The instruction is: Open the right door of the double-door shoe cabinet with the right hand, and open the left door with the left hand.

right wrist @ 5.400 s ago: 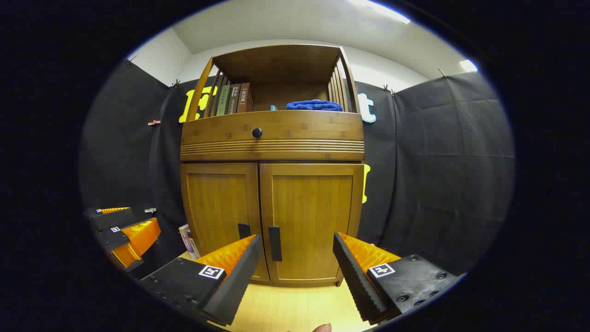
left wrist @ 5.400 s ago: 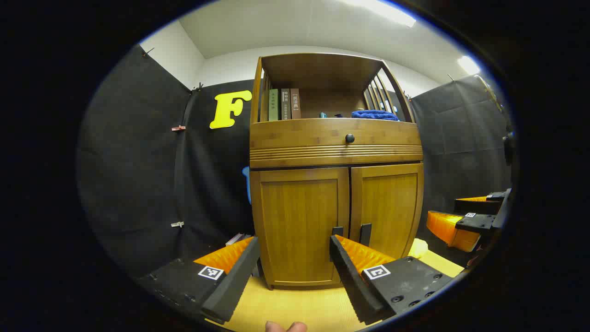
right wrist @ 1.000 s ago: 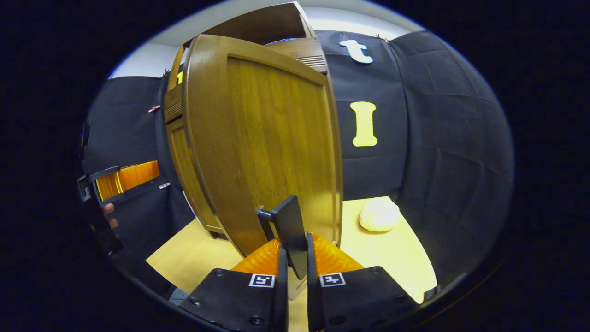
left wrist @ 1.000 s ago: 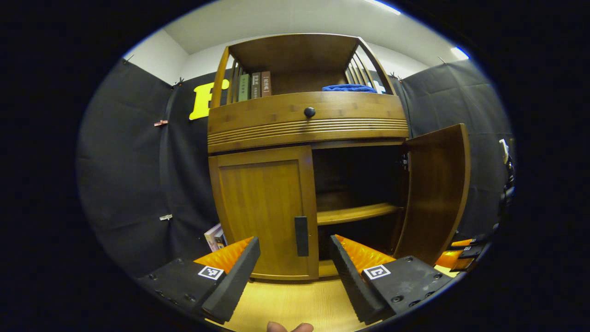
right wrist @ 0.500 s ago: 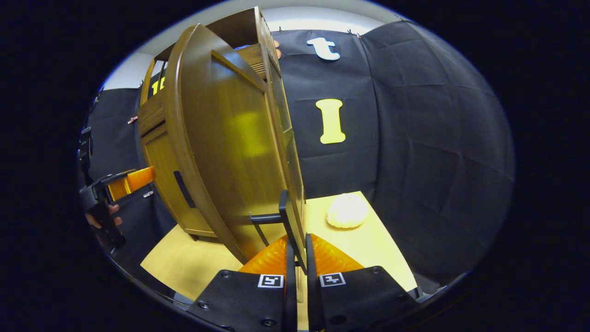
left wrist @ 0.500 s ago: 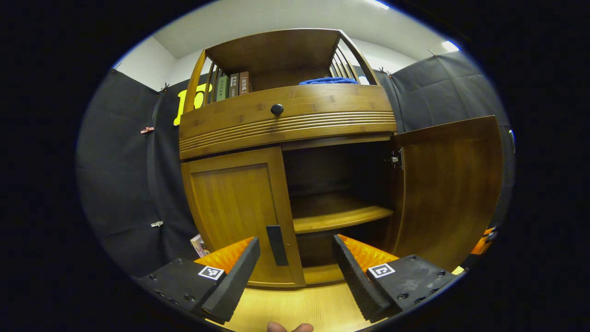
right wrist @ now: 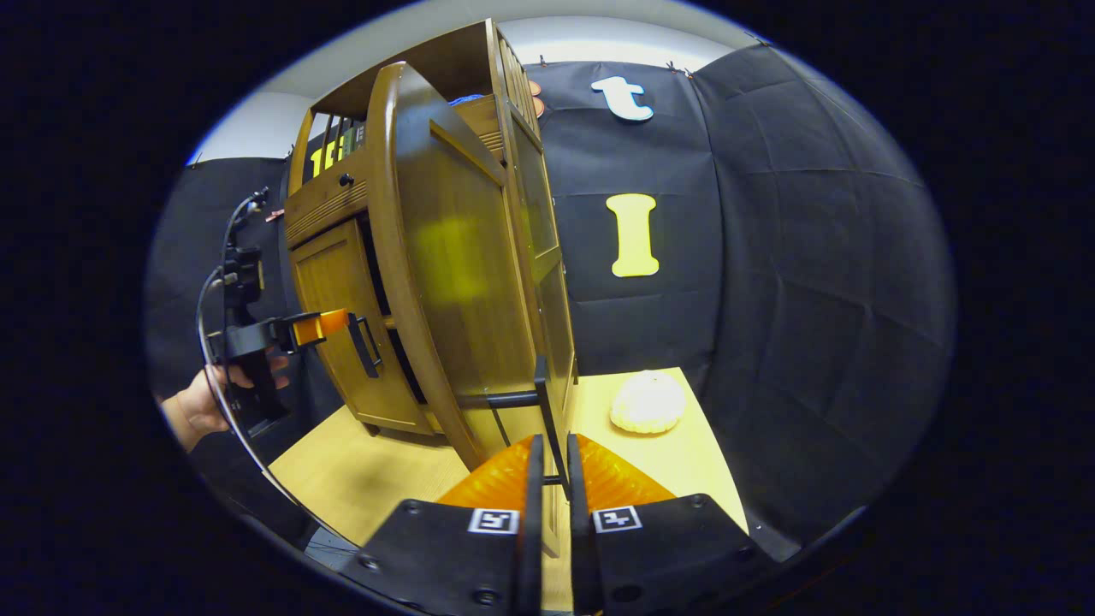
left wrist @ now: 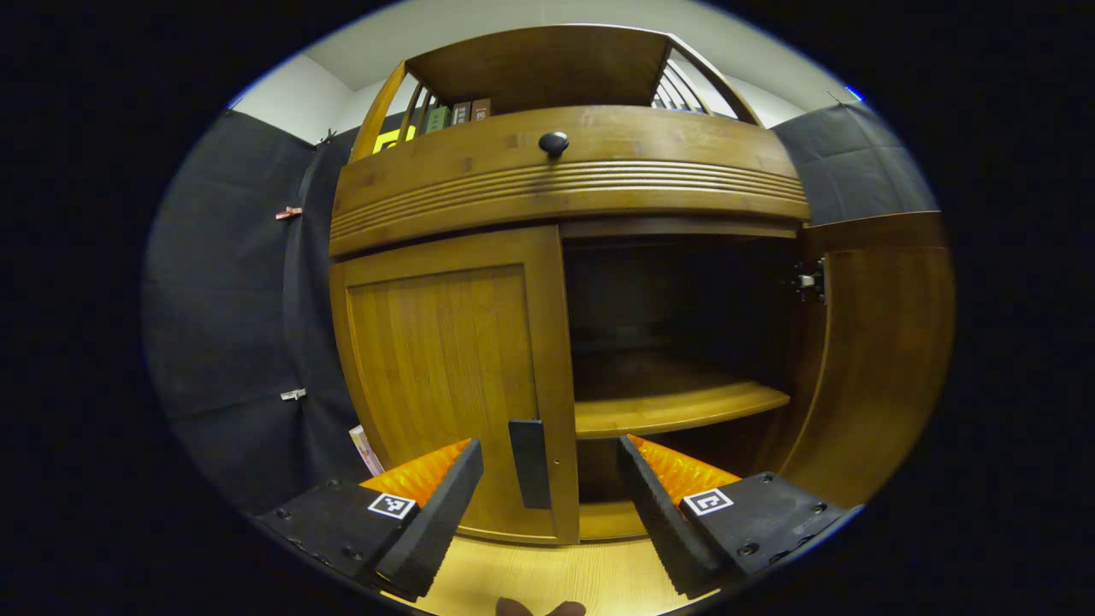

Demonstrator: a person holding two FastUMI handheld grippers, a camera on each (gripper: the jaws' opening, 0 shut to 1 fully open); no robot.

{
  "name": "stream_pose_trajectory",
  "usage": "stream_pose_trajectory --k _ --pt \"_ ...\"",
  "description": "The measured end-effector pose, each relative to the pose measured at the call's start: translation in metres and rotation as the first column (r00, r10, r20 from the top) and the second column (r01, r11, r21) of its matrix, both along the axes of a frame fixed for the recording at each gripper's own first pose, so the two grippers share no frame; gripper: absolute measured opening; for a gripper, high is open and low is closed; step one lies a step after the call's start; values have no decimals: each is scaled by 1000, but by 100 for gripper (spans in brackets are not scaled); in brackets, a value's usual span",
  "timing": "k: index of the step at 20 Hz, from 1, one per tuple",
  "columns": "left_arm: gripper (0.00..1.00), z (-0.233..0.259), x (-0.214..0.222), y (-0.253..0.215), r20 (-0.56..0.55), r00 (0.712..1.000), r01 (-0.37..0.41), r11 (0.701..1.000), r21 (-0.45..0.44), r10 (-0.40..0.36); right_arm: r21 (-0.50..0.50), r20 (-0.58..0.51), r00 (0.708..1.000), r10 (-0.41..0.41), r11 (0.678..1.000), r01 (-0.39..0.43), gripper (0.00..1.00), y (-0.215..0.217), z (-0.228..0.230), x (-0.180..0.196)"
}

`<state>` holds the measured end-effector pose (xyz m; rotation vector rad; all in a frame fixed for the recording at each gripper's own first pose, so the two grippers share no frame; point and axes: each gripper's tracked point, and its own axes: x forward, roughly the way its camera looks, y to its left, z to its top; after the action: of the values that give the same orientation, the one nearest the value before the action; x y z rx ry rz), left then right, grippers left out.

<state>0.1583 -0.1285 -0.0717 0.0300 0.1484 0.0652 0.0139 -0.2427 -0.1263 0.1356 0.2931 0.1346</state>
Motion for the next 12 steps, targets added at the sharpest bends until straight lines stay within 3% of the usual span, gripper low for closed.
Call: stream_pose_trajectory --k 1,3,7,9,12 --pt "97 -6 7 4 -15 1000 -14 1000 0 14 -10 4 1000 -14 1000 14 22 -6 0 -1" --pt "96 -22 19 11 -43 998 -35 999 1 35 -14 45 998 -45 999 46 33 -20 9 -5" --pt "88 -51 45 14 -103 994 -33 999 -9 32 53 132 990 -48 998 42 100 -35 26 -7" --pt "81 -58 49 15 -114 993 -40 999 -30 36 55 166 983 -76 996 68 98 -48 30 -6" --pt "74 -59 58 25 -109 993 -59 998 -29 55 46 129 989 -76 996 70 100 -57 19 -4"
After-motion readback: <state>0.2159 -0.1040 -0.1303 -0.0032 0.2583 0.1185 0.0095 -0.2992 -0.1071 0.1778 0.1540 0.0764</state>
